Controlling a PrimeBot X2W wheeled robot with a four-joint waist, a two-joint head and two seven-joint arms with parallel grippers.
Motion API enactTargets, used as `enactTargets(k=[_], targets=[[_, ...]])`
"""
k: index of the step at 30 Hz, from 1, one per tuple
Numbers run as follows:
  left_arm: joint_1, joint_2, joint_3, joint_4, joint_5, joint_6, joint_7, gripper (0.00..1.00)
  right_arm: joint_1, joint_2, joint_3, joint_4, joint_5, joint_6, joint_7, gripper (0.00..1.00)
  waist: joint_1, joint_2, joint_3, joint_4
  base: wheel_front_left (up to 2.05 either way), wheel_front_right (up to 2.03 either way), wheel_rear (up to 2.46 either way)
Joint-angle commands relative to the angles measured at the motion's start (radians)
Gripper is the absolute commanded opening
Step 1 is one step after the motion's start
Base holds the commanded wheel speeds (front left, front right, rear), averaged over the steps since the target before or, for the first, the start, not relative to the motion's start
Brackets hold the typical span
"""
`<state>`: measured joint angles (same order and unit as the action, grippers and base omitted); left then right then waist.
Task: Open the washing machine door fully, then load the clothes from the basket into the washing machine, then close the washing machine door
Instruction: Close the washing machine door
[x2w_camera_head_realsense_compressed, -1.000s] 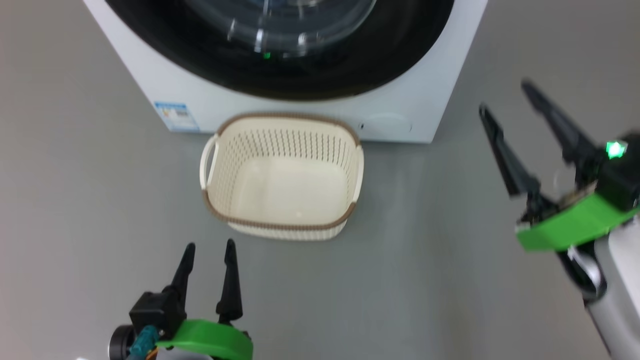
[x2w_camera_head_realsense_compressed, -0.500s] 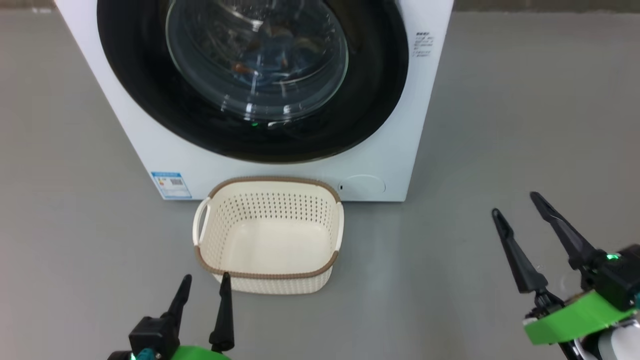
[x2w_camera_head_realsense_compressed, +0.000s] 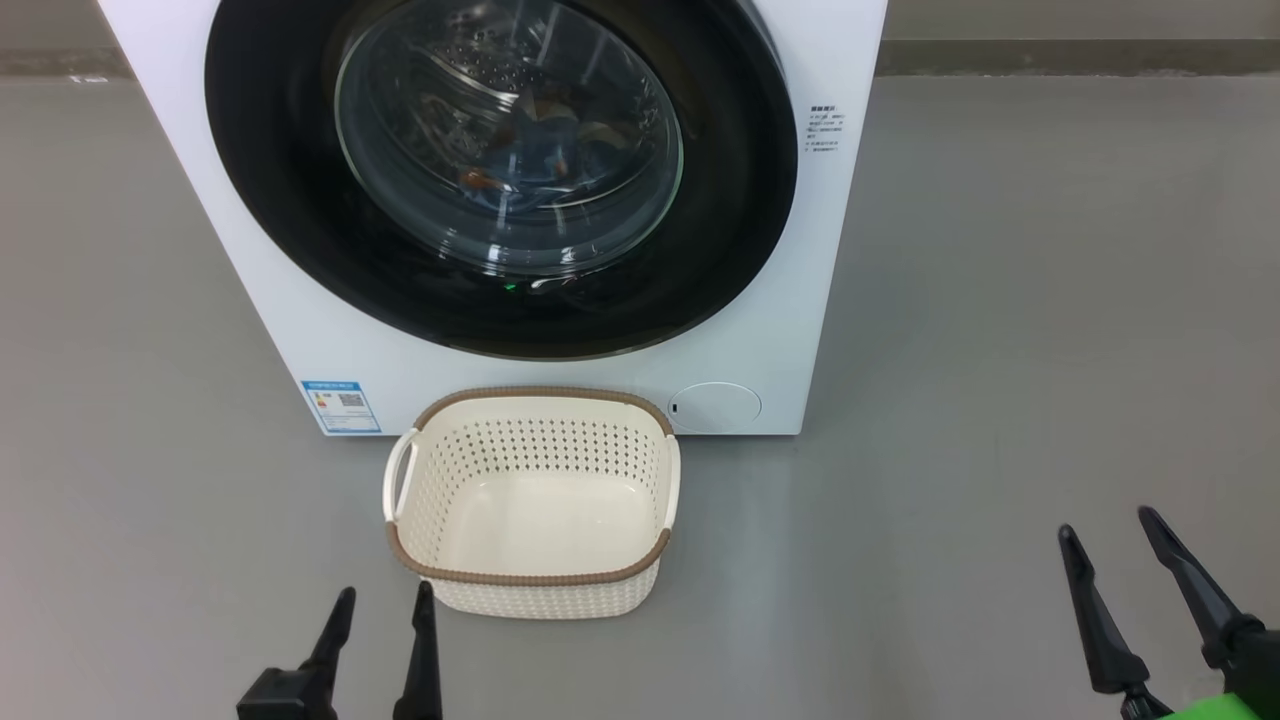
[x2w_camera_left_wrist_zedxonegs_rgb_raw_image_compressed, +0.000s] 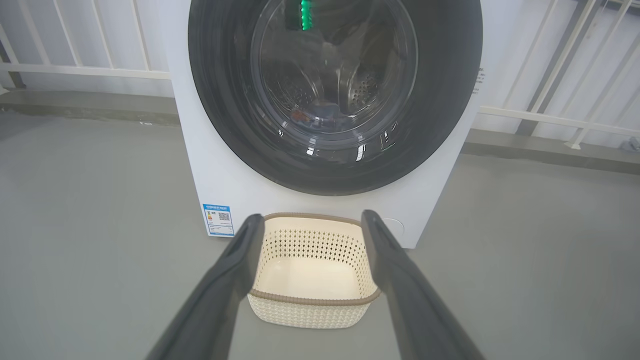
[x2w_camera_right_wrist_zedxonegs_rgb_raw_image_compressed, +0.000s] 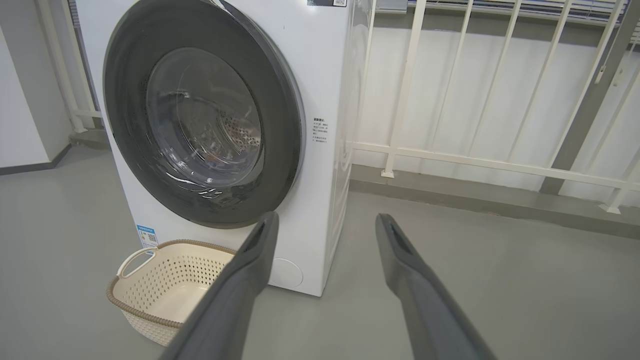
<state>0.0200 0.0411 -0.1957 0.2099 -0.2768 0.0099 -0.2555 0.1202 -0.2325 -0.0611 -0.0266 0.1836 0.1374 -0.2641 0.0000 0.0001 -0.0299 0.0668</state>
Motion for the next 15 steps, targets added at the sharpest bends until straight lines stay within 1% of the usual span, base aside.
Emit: enactTargets(k=[1,9,15], targets=[[-0.014,0.009,0.040,-0.027,0.011,-0.001,-0.006,1.00,0.000,-0.009,-0.001,-0.009,-0.015,-0.007,0.002,1.00,0.0000,-0.0001,-0.001,0.002,0.00,0.00,0.00],[-0.005,0.009,0.062,-0.034,0.041,-0.002,-0.006,1.00,0.023,0.037,-0.076,0.021,-0.044,-0.007,0.002,1.00,0.0000,-0.0001,0.000,0.010,0.00,0.00,0.00],[-0.004,0.009,0.073,-0.031,0.054,-0.004,-0.006,1.00,0.025,0.050,-0.087,0.028,-0.048,-0.007,0.002,1.00,0.0000,-0.0001,0.003,0.011,0.00,0.00,0.00]])
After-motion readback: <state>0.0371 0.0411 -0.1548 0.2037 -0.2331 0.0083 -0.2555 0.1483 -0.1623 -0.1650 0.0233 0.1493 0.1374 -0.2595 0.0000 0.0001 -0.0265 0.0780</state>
